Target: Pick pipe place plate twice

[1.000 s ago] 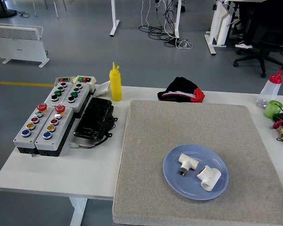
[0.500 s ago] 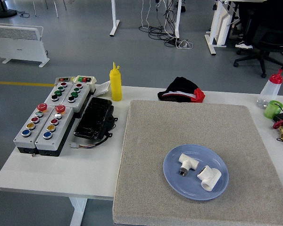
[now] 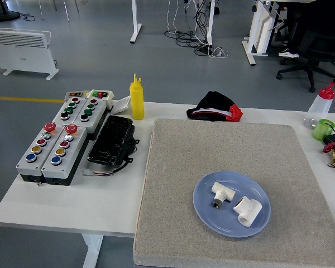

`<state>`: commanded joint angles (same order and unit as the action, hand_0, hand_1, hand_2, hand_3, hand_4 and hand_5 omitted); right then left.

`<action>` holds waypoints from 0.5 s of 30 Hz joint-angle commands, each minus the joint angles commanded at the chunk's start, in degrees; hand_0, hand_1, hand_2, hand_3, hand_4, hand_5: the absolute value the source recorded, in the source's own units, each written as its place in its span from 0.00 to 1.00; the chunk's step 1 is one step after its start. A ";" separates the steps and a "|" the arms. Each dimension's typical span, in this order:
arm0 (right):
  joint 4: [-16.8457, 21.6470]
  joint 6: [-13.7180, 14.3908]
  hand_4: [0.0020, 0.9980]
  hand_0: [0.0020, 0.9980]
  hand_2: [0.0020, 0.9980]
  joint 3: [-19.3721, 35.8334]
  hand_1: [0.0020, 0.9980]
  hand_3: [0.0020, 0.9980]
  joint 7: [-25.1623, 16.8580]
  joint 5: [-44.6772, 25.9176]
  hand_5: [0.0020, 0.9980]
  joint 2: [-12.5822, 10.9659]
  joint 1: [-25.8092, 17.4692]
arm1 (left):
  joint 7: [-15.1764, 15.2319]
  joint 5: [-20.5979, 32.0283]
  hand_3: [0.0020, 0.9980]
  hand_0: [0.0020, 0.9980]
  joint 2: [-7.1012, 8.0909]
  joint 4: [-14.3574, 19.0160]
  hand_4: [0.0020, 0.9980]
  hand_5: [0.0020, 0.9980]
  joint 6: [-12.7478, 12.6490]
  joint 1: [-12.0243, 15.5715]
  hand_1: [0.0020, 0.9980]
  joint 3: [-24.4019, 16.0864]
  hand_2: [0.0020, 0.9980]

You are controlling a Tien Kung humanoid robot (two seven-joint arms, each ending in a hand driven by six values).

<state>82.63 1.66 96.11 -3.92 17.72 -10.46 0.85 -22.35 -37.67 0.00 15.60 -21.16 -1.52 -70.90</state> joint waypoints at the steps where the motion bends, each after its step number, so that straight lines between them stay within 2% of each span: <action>1: 0.03 -0.05 0.75 0.87 0.90 0.04 0.80 0.88 0.22 0.11 0.80 -0.01 0.00 | 0.06 0.14 0.73 0.60 0.00 -0.02 0.55 1.00 0.04 0.00 0.60 0.09 0.71; 2: 0.06 -0.28 0.76 0.73 0.83 0.17 0.71 0.89 0.79 0.36 0.81 -0.02 0.00 | 0.17 0.24 0.73 0.60 0.00 -0.04 0.54 1.00 0.04 0.00 0.60 0.07 0.70; 7: 0.43 -0.29 0.76 0.73 0.83 0.38 0.71 0.89 4.11 1.72 0.81 -0.24 0.05 | 0.37 0.92 0.73 0.60 0.00 -0.06 0.54 1.00 0.04 -0.07 0.60 0.42 0.70; 8: 0.53 -0.27 0.76 0.55 0.62 0.24 0.58 0.89 4.83 1.99 0.83 -0.29 0.08 | 0.33 0.97 0.73 0.60 0.00 -0.06 0.54 1.00 0.03 -0.06 0.60 0.48 0.71; 13: 0.84 -0.89 0.76 0.55 0.62 -0.60 0.58 0.89 6.29 3.04 0.83 -0.25 0.33 | 0.34 1.70 0.73 0.60 0.00 -0.08 0.54 1.00 0.16 0.00 0.60 1.07 0.71; 14: 0.88 -1.41 0.76 0.29 0.37 -0.73 0.29 0.88 6.48 3.09 0.92 -0.26 0.35 | 0.33 1.85 0.73 0.60 0.00 -0.09 0.54 1.00 0.19 -0.01 0.60 1.19 0.71; 15: 1.03 -1.96 0.76 0.29 0.37 -0.83 0.29 0.88 6.58 3.18 0.92 -0.32 0.32 | 0.32 1.91 0.73 0.60 0.00 -0.09 0.54 1.00 0.21 -0.01 0.60 1.25 0.71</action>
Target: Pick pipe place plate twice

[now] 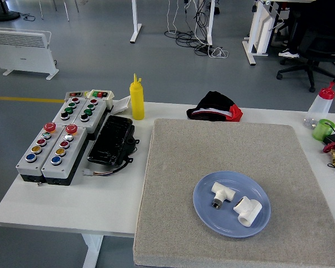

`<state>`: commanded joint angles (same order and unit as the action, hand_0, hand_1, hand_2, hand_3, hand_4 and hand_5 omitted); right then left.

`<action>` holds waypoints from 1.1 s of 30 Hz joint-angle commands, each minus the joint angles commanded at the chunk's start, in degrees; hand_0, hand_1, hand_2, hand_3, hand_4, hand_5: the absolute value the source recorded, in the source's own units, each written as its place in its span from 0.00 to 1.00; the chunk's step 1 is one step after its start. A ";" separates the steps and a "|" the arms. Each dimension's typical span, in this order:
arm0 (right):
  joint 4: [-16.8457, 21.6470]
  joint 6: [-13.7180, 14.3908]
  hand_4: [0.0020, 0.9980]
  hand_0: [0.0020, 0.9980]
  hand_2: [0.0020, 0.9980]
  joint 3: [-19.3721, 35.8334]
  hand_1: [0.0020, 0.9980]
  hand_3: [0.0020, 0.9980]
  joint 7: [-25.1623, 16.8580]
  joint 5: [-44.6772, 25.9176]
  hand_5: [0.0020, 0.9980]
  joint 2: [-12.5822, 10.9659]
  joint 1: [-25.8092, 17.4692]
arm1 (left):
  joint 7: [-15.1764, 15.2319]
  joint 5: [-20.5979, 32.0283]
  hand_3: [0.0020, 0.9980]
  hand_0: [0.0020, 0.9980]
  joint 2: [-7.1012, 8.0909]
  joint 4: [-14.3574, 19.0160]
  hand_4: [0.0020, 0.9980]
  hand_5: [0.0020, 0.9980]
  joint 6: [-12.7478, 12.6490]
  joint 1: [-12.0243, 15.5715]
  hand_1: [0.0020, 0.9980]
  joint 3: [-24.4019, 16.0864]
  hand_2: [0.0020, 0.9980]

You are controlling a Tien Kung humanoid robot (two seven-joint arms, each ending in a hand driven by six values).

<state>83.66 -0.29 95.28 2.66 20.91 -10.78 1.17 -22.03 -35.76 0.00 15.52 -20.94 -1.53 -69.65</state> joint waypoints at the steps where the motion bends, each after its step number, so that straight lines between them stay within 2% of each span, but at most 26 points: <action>1: 0.15 -0.56 0.76 0.29 0.37 -0.03 0.29 0.88 0.02 0.03 0.92 -0.06 -0.04 | -0.01 0.07 0.73 0.60 0.00 0.00 0.54 1.00 0.01 0.00 0.60 0.06 0.71; 4: 0.62 -2.18 0.76 0.29 0.37 0.18 0.29 0.88 -0.50 -0.45 0.92 -0.24 -0.11 | 0.03 0.32 0.73 0.60 0.00 0.00 0.54 1.00 0.04 0.01 0.60 0.29 0.71; 5: 0.63 -2.78 0.77 0.16 0.25 0.42 0.14 0.83 -0.48 -0.45 1.00 -0.38 -0.03 | 0.02 0.38 0.73 0.60 0.00 0.00 0.54 1.00 0.07 0.02 0.60 0.37 0.71; 9: -0.68 -3.16 0.77 0.16 0.25 0.95 0.14 0.83 0.39 -1.08 1.00 -1.14 0.61 | 0.01 0.74 0.73 0.60 0.00 0.02 0.54 1.00 0.05 0.03 0.60 0.64 0.71; 16: -0.83 -2.70 0.76 0.16 0.24 -0.02 0.13 0.83 0.18 -0.95 1.00 -1.10 0.40 | 0.00 0.71 0.73 0.60 0.00 0.02 0.54 1.00 0.03 0.62 0.60 0.79 0.70; 17: -0.79 -2.60 0.75 0.33 0.39 -0.19 0.32 0.83 0.15 -1.05 0.99 -1.04 0.33 | -0.01 0.56 0.73 0.60 0.00 0.04 0.54 1.00 -0.06 0.78 0.59 0.61 0.70; 22: -0.79 -2.09 0.75 0.33 0.39 -0.46 0.32 0.83 -0.20 -2.34 0.99 -0.90 -0.10 | 0.15 0.85 0.73 0.60 0.00 0.03 0.54 1.00 -0.40 1.21 0.59 0.73 0.70; 23: -0.75 -2.18 0.74 0.58 0.62 -0.46 0.59 0.83 -0.16 -2.54 0.99 -0.85 -0.16 | 0.12 0.77 0.72 0.60 0.00 0.05 0.54 1.00 -0.46 1.31 0.59 0.62 0.70; 28: -0.79 -2.50 0.74 0.58 0.62 -0.47 0.59 0.83 -0.01 -3.09 0.99 -0.64 0.09 | -0.16 0.23 0.72 0.60 0.00 0.18 0.54 1.00 -0.83 1.20 0.59 0.10 0.70; 29: -0.80 -2.55 0.73 0.73 0.78 -0.49 0.70 0.84 0.01 -3.12 0.99 -0.66 0.18 | -0.22 0.18 0.72 0.61 0.00 0.19 0.54 1.00 -0.85 1.12 0.59 0.10 0.70; 33: -0.74 -2.70 0.73 0.73 0.78 -0.48 0.70 0.84 -0.12 -3.33 0.99 -0.84 0.42 | -0.17 0.70 0.72 0.61 0.00 0.17 0.54 1.00 -0.82 0.82 0.59 0.44 0.70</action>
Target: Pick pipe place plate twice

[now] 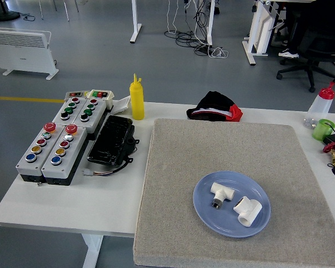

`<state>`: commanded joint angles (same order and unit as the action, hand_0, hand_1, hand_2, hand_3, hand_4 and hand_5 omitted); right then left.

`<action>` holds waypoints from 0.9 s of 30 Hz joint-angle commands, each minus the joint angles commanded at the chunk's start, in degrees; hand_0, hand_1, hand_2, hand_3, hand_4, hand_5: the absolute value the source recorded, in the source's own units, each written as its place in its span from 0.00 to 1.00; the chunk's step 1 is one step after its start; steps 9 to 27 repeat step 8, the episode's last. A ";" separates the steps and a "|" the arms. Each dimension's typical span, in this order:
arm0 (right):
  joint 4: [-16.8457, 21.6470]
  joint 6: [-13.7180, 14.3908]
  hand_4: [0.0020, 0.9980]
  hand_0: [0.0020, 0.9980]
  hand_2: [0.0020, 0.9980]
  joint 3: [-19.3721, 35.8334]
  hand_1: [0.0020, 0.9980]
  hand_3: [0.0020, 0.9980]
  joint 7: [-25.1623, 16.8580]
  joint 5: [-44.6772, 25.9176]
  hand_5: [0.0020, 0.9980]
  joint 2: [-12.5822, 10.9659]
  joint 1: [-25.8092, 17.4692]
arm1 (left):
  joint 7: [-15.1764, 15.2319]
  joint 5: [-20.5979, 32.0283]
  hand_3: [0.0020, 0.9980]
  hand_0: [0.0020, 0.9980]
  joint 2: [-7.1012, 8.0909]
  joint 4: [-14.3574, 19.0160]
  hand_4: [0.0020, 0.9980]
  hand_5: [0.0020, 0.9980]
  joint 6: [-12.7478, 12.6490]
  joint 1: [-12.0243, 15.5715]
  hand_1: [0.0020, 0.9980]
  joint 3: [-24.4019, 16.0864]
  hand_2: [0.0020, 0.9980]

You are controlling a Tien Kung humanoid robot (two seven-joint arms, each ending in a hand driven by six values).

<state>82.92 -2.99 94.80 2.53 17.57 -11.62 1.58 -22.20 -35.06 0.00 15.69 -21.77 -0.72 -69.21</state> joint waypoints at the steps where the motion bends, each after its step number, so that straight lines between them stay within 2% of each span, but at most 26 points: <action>1: 0.00 -0.01 0.73 0.73 0.78 0.02 0.70 0.84 -0.05 -0.04 0.99 -0.02 0.04 | 0.11 0.25 0.72 0.61 0.00 -0.02 0.54 1.00 0.00 -0.04 0.59 0.11 0.70; 2: -0.01 -0.01 0.72 0.79 0.85 0.03 0.76 0.84 -0.06 -0.05 0.99 -0.02 0.06 | 0.14 0.33 0.72 0.61 0.00 -0.02 0.54 1.00 0.00 -0.06 0.59 0.14 0.70; 8: -0.17 -0.32 0.72 0.79 0.85 0.10 0.76 0.84 -0.39 -0.52 0.99 0.03 0.39 | 0.83 1.90 0.72 0.61 0.00 -0.20 0.54 1.00 0.00 -0.49 0.59 1.03 0.70; 27: -0.17 -0.32 0.72 0.79 0.85 0.10 0.76 0.84 -0.39 -0.52 0.99 0.03 0.39 | 0.83 1.90 0.72 0.61 0.00 -0.20 0.54 1.00 0.00 -0.49 0.59 1.03 0.70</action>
